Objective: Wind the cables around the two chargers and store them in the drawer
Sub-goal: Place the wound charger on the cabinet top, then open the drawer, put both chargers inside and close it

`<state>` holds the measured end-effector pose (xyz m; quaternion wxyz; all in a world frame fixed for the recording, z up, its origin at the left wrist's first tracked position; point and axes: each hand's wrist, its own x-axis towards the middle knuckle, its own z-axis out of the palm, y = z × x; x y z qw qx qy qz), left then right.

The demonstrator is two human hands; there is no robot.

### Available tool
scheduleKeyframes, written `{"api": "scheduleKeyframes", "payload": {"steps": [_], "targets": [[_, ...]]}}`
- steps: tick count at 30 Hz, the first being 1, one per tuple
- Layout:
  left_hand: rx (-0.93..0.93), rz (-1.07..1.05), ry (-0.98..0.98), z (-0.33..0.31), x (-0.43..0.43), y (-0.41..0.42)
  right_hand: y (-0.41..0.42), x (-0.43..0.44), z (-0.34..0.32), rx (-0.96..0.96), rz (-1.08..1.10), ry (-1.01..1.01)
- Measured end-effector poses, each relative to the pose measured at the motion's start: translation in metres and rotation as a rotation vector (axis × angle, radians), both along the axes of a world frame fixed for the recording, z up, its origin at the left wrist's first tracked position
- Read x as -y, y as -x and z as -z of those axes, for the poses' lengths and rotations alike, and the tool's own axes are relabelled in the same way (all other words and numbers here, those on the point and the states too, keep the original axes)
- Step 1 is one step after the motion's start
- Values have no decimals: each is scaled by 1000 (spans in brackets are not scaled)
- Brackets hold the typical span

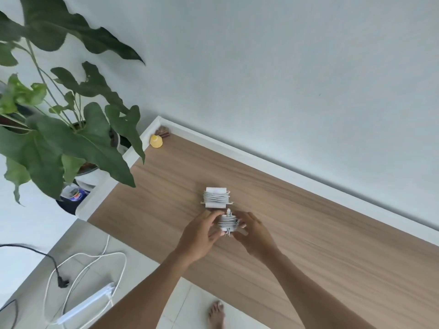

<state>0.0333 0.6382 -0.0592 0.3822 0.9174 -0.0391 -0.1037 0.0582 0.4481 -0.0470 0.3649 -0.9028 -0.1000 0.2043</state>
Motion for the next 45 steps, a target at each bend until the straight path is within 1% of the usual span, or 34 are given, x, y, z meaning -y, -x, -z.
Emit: {"api": "scheduleKeyframes", "payload": {"steps": [10,14,17,21,26,31,35,37,40,43,45], "targets": [[-32,54,-116,-2,-1,6,11,12,-9,-59,26,55],[21,-21,-107,-10,10,14,23,29,-20,-47,89,47],[97,-51,-107,-22,27,22,37,41,-32,6,157,26],[142,-8,-184,-51,62,43,68,61,-57,57,274,17],[184,68,-172,-77,112,86,126,95,-76,94,331,50],[172,116,-142,-77,141,152,200,137,-71,106,406,95],[118,140,-157,-67,153,198,259,162,-58,145,450,66],[71,112,-143,-64,155,213,280,170,-56,157,440,62],[-14,30,-105,-56,159,229,294,181,-60,164,347,185],[-152,-81,10,-40,162,243,293,184,-67,158,260,289],[-332,-208,170,-21,162,249,292,182,-65,157,218,325]]}}
